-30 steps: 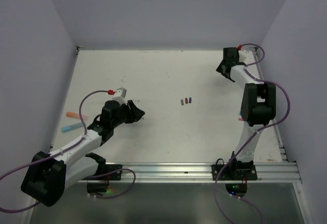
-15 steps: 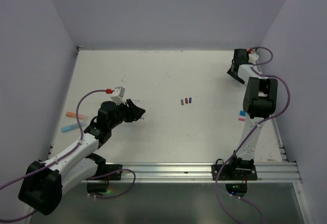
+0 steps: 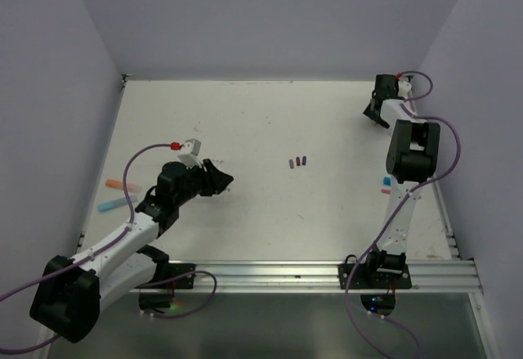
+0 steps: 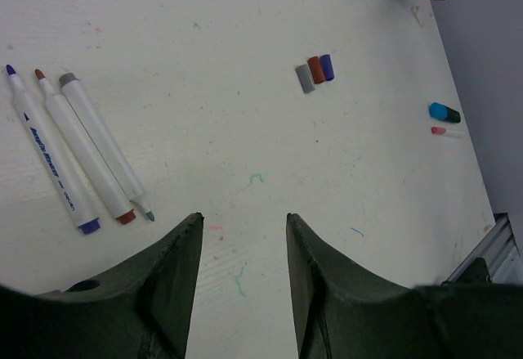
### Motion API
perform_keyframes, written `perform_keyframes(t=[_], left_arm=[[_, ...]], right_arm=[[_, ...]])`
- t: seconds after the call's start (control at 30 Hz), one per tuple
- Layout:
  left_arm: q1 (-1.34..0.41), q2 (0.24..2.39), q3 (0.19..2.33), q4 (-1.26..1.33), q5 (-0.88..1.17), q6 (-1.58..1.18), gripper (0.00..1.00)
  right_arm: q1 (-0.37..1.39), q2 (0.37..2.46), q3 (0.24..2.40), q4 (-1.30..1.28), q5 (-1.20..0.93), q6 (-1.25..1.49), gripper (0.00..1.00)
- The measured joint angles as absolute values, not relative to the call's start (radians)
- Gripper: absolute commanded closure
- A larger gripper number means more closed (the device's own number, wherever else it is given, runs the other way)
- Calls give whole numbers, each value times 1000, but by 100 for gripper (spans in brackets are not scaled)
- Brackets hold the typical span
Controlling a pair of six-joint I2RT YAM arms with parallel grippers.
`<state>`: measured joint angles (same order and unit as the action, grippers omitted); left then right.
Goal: Open the pen caps
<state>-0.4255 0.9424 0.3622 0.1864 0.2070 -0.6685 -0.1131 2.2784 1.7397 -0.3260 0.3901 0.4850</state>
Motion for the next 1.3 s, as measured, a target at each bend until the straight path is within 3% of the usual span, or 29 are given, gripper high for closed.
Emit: perform_keyframes(t=[0.13,0.33,0.43,0.5,0.57,0.73,0.9,1.3], left_arm=[[-426,941,362,186,207,-669,52],[-426,923,362,185,208,-669,52],[-426,903,362,179,207,-668,52],[-426,888,362,172,206,-668,52],[-426,875,362,166,206,-668,52],[-426,862,363,148,206,-668,52],[-426,823,374,80,208,-668,52],[-426,753,474,-58,274,-680,51]], right_arm=[[-113,2291,1757,-342,381,478,52],[-113,2305,1792,-381,376,473,72],[-113,2305,1803,-406,376,471,74],[-113,2305,1804,-413,376,469,82],[-113,2305,1804,-416,376,464,100],[-112,2299,1789,-396,373,456,100],[-102,2197,1618,-313,342,418,100],[115,1594,1231,-295,228,473,100]])
